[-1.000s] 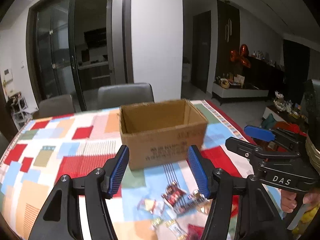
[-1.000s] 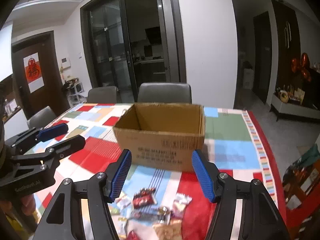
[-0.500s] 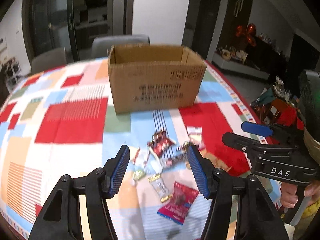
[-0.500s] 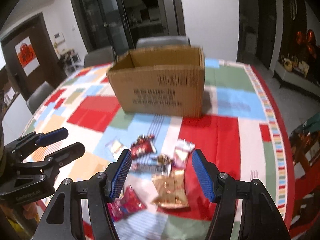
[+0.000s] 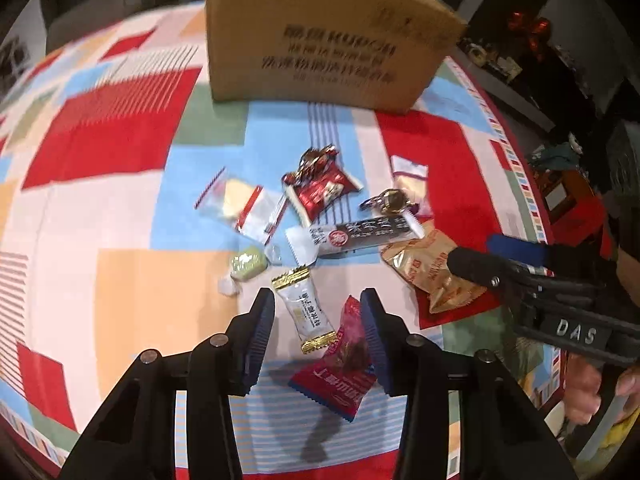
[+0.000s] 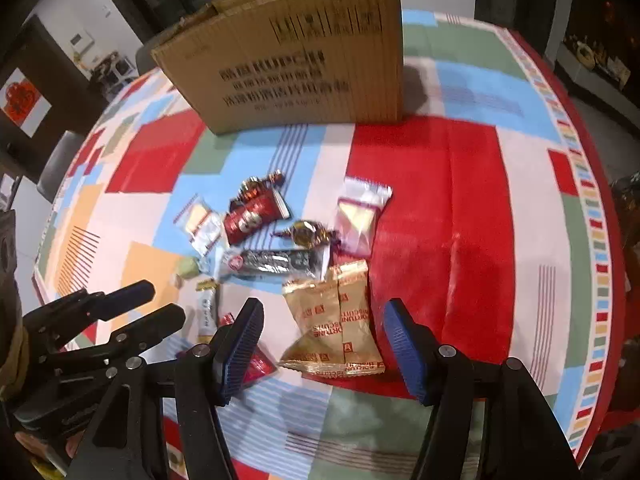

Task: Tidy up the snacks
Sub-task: 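Return both tools to the snack pile, then grasp the white candy bar with left tool while right tool grasps Fortune biscuit pack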

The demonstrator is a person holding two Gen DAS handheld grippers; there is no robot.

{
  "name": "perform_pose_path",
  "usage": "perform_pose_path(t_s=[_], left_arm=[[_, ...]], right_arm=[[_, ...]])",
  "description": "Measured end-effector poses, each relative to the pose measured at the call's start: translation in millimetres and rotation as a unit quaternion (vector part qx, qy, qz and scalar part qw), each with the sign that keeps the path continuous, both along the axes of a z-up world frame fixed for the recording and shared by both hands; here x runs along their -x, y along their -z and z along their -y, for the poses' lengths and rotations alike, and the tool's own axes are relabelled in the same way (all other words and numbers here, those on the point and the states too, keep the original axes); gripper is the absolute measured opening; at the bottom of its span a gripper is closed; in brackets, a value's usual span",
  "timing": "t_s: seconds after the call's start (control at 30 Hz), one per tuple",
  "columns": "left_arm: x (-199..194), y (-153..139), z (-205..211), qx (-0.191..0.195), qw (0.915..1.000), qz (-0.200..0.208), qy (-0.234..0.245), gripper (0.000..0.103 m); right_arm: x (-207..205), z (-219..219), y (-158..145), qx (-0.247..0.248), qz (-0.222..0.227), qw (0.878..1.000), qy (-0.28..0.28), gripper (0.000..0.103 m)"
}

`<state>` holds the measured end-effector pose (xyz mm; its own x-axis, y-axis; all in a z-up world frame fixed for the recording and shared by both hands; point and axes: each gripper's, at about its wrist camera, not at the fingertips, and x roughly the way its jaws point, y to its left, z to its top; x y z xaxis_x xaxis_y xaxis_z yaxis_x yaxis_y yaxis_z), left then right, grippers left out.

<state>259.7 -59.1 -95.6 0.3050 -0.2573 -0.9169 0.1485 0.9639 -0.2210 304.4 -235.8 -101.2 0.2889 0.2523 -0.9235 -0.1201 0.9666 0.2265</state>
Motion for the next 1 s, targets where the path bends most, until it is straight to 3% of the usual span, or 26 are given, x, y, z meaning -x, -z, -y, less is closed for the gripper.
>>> perform_pose_path(t_s=[0.37, 0.73, 0.83, 1.0], left_arm=[[-15, 29, 3, -0.004, 0.9976, -0.064, -0.024, 0.036], [-15, 39, 11, -0.041, 0.9964, -0.071, -0.018, 0.031], [-16, 40, 13, -0.051, 0.9961, -0.069, -0.02, 0.024], [-17, 41, 12, -0.045, 0.9967, -0.066, -0.017, 0.019]], right_arm=[[-7, -3, 19, 0.016, -0.034, 0.999, 0.004, 0.064], [-14, -9, 40, 0.039, -0.058, 0.998, 0.003, 0.063], [-14, -15, 43, 0.037, -0.059, 0.998, 0.001, 0.053], [-9, -21, 42, 0.041, -0.054, 0.998, -0.001, 0.048]])
